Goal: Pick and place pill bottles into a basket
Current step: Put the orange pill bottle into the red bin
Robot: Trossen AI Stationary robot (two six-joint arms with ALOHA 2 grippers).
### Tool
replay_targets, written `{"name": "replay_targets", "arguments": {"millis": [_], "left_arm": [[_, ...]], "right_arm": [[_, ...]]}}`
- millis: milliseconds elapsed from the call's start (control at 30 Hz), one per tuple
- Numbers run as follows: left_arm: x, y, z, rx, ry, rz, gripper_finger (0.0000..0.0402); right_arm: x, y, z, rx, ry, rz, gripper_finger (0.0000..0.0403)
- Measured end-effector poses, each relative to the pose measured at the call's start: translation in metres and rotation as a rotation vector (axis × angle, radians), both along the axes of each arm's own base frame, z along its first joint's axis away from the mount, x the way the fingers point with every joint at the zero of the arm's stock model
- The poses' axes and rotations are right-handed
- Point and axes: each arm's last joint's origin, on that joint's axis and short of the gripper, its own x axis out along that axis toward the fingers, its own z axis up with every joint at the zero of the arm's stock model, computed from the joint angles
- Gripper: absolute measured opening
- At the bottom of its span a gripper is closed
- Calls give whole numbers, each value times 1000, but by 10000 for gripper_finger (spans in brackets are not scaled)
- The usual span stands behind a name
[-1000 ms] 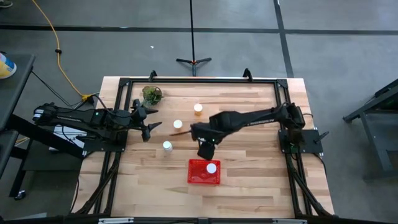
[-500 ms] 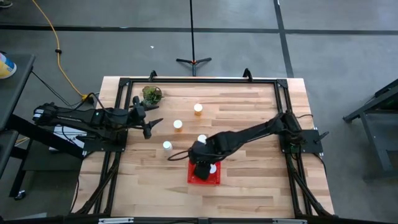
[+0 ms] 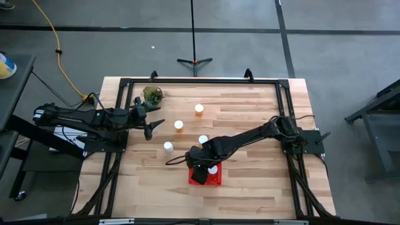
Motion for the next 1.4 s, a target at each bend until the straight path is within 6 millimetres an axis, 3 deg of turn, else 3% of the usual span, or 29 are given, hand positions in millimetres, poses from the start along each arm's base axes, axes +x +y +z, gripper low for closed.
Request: {"name": "replay_targets", "arguments": {"millis": [133, 433, 1000, 1400], "left_arm": [[0, -1, 0, -12, -7, -19, 308], [2, -1, 6, -16, -64, -24, 308], [2, -2, 6, -28, -65, -66, 308], [2, -2, 6, -28, -66, -66, 308]], "right_arm": [[3, -2, -9, 5, 24, 14, 199], [4, -8, -14, -18, 44, -3, 229], [4, -17, -14, -6, 74, -13, 173], [5, -36, -7, 30, 77, 0, 238]]}}
